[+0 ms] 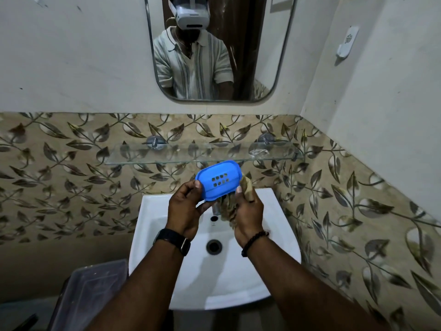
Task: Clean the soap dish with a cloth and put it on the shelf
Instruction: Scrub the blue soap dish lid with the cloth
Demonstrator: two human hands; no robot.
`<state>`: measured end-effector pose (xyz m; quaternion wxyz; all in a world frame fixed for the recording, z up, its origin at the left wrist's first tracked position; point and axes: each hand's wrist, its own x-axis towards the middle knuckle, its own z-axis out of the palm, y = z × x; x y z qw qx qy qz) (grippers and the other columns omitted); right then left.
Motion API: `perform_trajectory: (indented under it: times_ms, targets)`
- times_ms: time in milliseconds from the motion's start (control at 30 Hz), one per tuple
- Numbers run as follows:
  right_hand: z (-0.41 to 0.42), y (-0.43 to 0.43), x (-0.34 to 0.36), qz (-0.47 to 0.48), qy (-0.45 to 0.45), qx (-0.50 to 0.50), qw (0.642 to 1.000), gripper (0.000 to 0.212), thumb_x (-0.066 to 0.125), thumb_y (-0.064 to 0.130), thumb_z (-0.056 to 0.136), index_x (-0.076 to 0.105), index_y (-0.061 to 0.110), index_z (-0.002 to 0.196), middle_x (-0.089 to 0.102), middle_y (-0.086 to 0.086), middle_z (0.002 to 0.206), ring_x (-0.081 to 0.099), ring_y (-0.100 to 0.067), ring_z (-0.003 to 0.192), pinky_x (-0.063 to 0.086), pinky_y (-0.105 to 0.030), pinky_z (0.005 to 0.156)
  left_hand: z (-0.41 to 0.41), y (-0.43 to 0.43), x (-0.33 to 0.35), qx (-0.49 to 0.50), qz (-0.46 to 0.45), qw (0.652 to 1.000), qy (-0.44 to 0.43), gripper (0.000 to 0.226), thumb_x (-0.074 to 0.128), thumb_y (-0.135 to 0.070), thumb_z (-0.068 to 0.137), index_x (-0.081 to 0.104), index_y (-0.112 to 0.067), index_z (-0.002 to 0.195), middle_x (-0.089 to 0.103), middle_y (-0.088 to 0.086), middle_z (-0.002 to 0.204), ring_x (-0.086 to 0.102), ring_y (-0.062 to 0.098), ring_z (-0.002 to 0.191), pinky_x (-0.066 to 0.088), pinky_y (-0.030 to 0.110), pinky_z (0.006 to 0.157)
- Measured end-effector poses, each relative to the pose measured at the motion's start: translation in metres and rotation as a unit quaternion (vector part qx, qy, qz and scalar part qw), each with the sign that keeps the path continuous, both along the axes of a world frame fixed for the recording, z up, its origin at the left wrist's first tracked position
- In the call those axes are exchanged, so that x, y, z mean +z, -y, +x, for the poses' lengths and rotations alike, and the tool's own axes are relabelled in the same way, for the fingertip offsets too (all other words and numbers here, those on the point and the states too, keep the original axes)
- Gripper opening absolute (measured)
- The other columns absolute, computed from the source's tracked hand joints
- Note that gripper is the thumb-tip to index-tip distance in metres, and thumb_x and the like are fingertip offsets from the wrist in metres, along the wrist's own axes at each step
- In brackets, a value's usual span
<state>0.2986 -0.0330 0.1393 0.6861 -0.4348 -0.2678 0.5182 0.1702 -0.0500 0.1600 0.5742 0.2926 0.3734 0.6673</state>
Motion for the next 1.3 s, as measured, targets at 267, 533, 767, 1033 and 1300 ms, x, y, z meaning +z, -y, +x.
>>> perform_trajectory:
  times_ms: [267,533,767,1033,1300]
  targets:
    - [-0.027,0.028,-0.002,-0.049,-0.007,0.085,0.995,0.015,0.06,0.014,0.1,0.07,0.005,0.095,0.063,-0.025,0.081,0.056,-0.034,0.07,0.045,-0.042,0.061,0.013,0.004,-0.013,0.076,0.047,0.989,-0.118,0.014,0.065,-0.024,0.096,0.067,-0.012,0.102,0.078,-0.004,0.085,0.069,0.011,0.071,0.057,0.026,0.061]
    - [0.001,0.02,0.004,-0.082,-0.059,0.027,0.995,0.02,0.061,0.02,0.095,0.076,0.006,0.097,0.07,-0.021,0.091,0.064,-0.031,0.072,0.05,-0.035,0.061,-0.008,0.009,-0.024,0.088,0.187,0.904,-0.375,0.016,0.069,-0.024,0.091,0.069,-0.029,0.106,0.072,-0.016,0.098,0.07,0.006,0.081,0.059,0.025,0.069]
    - [0.025,0.011,0.026,-0.05,-0.022,0.092,0.994,0.039,0.062,0.036,0.099,0.07,0.002,0.116,0.073,-0.019,0.1,0.069,-0.029,0.077,0.055,-0.033,0.062,-0.015,0.012,-0.02,0.093,0.259,0.825,-0.493,0.017,0.07,-0.024,0.091,0.069,-0.022,0.108,0.07,-0.016,0.098,0.067,0.006,0.088,0.054,0.019,0.076]
    - [0.001,0.042,-0.011,0.306,0.549,0.027,0.778,0.041,0.053,0.008,0.095,0.061,0.021,0.133,0.05,-0.005,0.12,0.058,-0.029,0.106,0.057,-0.04,0.083,-0.001,0.01,-0.01,0.045,0.083,0.973,-0.211,0.015,0.062,-0.014,0.099,0.067,-0.002,0.106,0.076,0.017,0.098,0.07,0.029,0.089,0.057,0.042,0.086]
    - [0.033,0.01,0.005,0.175,0.682,-0.09,0.705,0.041,0.061,0.006,0.085,0.066,0.017,0.124,0.054,-0.013,0.108,0.055,-0.033,0.095,0.054,-0.044,0.075,-0.009,0.016,-0.019,0.002,0.024,0.991,-0.13,0.013,0.059,-0.014,0.1,0.07,-0.011,0.093,0.079,0.002,0.088,0.074,0.016,0.083,0.06,0.031,0.071]
